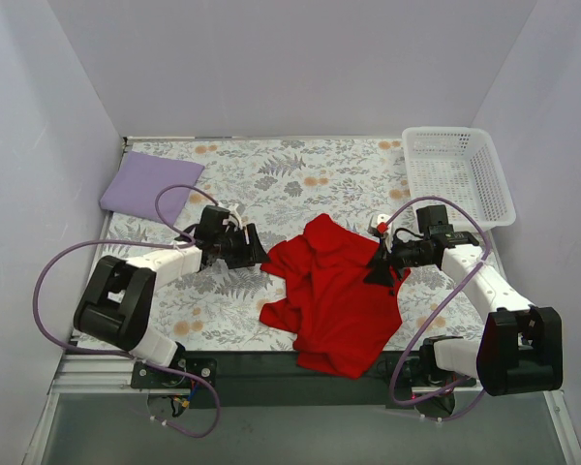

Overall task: Fold and stack the t-shirts
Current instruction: Flatten the tshirt out

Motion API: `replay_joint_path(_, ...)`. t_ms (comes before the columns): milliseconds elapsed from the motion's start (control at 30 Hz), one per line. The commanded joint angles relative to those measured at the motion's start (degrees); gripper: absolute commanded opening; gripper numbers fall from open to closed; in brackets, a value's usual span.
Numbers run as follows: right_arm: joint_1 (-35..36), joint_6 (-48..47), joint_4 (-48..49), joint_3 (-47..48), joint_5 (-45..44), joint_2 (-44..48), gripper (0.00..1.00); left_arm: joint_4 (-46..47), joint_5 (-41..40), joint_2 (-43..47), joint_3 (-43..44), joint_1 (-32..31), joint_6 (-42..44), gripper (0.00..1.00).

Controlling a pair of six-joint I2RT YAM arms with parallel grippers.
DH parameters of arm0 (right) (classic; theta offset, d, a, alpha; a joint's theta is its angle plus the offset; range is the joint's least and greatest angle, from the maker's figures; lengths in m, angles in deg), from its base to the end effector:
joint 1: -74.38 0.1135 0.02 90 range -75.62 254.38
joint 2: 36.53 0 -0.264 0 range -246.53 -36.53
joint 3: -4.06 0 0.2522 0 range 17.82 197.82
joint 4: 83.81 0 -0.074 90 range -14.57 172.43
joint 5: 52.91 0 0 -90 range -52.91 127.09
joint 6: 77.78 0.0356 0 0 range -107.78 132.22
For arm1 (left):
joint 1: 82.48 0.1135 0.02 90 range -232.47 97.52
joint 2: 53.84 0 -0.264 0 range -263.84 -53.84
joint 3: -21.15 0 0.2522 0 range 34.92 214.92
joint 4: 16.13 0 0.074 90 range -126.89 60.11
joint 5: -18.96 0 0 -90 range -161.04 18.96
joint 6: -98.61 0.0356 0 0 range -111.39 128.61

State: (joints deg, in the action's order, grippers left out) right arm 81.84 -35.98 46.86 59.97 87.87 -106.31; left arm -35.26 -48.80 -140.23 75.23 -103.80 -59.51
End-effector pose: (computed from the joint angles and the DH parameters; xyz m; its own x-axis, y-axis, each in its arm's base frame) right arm 0.2117 0.0555 0.2146 -0.2705 -0.5108 -0.8160 -0.9453 0.3013 0.1248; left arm 0.2589 -0.1155 0.1585 -0.7877 -0.6146 0.0423 -0.4687 0.5532 -0.6887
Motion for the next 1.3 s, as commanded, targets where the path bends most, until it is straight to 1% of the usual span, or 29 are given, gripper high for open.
replay_joint_path(0, -0.35, -0.75, 0.86, -0.14, 1.60, 0.52, 0.56, -1.48, 1.49, -1.06, 1.43, 0.23, 1.84, 0.54)
replay_joint_path(67, -0.35, -0.66, 0.86, -0.14, 1.51, 0.52, 0.56, -1.84, 1.93, -2.64, 1.96, 0.14, 1.93, 0.49)
replay_joint_path(367, -0.78, -0.57, 0.86, -0.14, 1.16, 0.35, 0.56, -3.07, 3.95, -6.95, 4.42, 0.14, 3.17, 0.35)
replay_joint_path(433, -0.78, -0.66, 0.94, -0.14, 1.07, 0.26, 0.56, -3.25, 4.39, -7.47, 4.77, 0.14, 3.60, 0.28)
replay_joint_path(567, -0.87, -0.40, 0.86, -0.14, 0.63, -0.09, 0.56, -3.42, 5.09, -8.00, 5.30, 0.23, 3.96, 0.21)
replay_joint_path(633, -0.87, -0.40, 1.03, -0.05, 0.54, -0.09, 0.56, -3.51, 5.62, -7.92, 5.30, 0.23, 4.39, 0.14)
replay_joint_path(667, -0.96, -0.40, 0.94, -0.05, 0.02, -0.09, 0.56, -3.60, 5.53, -7.83, 5.30, 0.23, 4.48, 0.01)
replay_joint_path(733, -0.87, 0.12, 1.03, 0.91, -0.77, -0.62, 0.56, -4.21, 5.36, -6.87, 5.48, 0.23, 5.18, 0.00)
replay_joint_path(800, -0.87, 1.18, 1.29, 2.84, -4.01, -2.19, 0.55, -5.70, 4.13, -5.38, 5.56, 0.14, 6.24, 0.00)
replay_joint_path(867, -0.78, 3.55, 1.29, 7.49, -7.69, -3.78, 0.55, -7.02, 1.86, -2.49, 5.83, 0.14, 7.29, 0.00)
replay_joint_path(933, -0.35, 6.70, 1.12, 13.02, -9.91, -7.20, 0.55, -8.95, 0.09, -0.46, 5.65, 0.14, 8.70, 0.00)
replay_joint_path(967, 0.18, 7.77, 1.12, 14.70, -12.53, -8.43, 0.54, -9.57, -2.00, 1.38, 5.56, 0.14, 9.05, 0.00)
replay_joint_path(1033, 2.20, 10.66, 1.82, 18.73, -15.79, -11.95, 0.54, -10.89, -3.42, 3.06, 4.95, 0.14, 9.49, 0.00)
replay_joint_path(1067, 2.81, 11.72, 2.00, 19.89, -18.76, -13.27, 0.54, -11.24, -4.21, 3.77, 4.60, 0.14, 9.67, 0.00)
replay_joint_path(1133, 3.78, 12.78, 1.39, 22.09, -19.76, -17.05, 0.54, -11.77, -5.01, 5.44, 3.90, 0.14, 9.76, 0.00)
replay_joint_path(1200, 4.92, 10.87, -0.28, 23.50, -19.76, -19.08, 0.53, -12.04, -5.19, 6.41, 3.02, 0.14, 9.76, 0.00)
replay_joint_path(1233, 5.54, 6.07, -3.68, 23.42, -19.15, -19.34, 0.53, -11.95, -5.10, 6.67, 2.84, 0.14, 9.84, 0.00)
replay_joint_path(1267, 6.33, 3.76, -4.67, 22.46, -17.93, -19.26, 0.53, -11.95, -4.93, 6.85, 2.40, 0.14, 9.67, 0.00)
